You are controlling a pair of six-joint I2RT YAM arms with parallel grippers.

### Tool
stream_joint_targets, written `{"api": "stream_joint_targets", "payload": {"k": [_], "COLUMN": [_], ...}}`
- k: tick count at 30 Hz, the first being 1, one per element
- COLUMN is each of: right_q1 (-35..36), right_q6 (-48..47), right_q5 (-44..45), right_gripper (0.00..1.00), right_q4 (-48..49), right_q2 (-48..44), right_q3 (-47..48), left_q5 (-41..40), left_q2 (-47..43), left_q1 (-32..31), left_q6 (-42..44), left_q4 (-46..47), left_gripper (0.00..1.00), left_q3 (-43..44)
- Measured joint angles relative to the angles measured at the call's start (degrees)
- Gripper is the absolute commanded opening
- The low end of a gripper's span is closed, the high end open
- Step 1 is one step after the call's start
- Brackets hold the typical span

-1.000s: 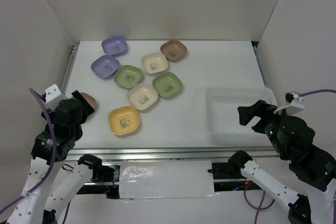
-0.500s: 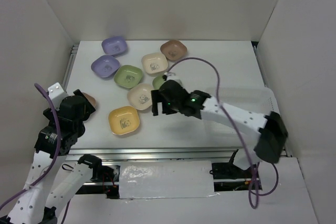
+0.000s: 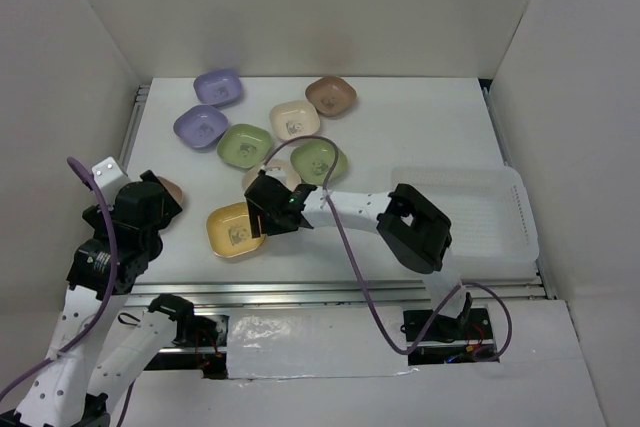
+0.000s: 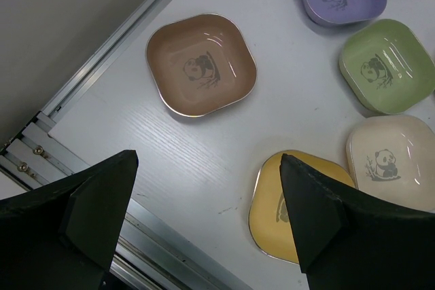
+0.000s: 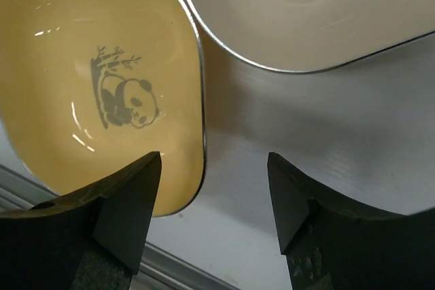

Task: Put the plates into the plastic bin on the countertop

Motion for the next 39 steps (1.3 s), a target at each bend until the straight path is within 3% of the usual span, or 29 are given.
{"api": "stream_joint_targets", "payload": {"k": [3,6,7,10,18,23,27,32,35,39], "right_q1": [-0.61,-0.9,-0.83,-0.42,2.12,-0.35,-13.7,-41.44,-56.54,-68.06], "right_q6": [0.61,1.01,1.03,0.94,0.87,1.2,1.11,0.96,0.61,1.75], "right_q5": [-0.85,-1.81,-2.01,-3.1,-8.17,-7.34,-3.15,1.57,-0.35,-3.96], "right_gripper": [0.63,0.45,0.3,0.03,0.0,0.0,0.0,0.0,0.0,0.0], "right_q4": [0.13,0.28,0.28,0.74,2.54,1.44,-0.87,-3.72,-8.04,-12.22], "right_q2": [2.32,3.87,4.28,4.61,2.67,-13.9,-37.59,-62.86,-71.65,-76.22], "right_q3": [0.68,1.33,1.64,2.21,2.19,-5.2,-15.52,-32.74,-41.92,-48.92], "left_q5": [0.0,0.02,0.02,0.02,-0.44,-1.2,-1.27,0.66,1.9,2.67], "left_q2": [0.0,-0.02,-0.02,-0.13,-2.51,-8.85,-9.4,-5.75,-3.43,-2.62], "left_q1": [0.0,0.0,0.0,0.0,0.0,0.0,0.13,0.11,0.11,0.11], "left_q6": [0.0,0.02,0.04,0.04,-0.22,-0.22,0.0,0.5,1.49,1.73], "left_q4": [0.02,0.04,0.04,0.04,-0.33,-0.42,-0.31,0.79,1.53,1.66], "left_gripper": [0.99,0.99,0.99,0.99,0.99,0.99,0.99,0.99,0.99,0.99], "left_q3": [0.0,0.0,0.0,0.0,0.0,0.0,0.02,0.02,0.02,0.02]}}
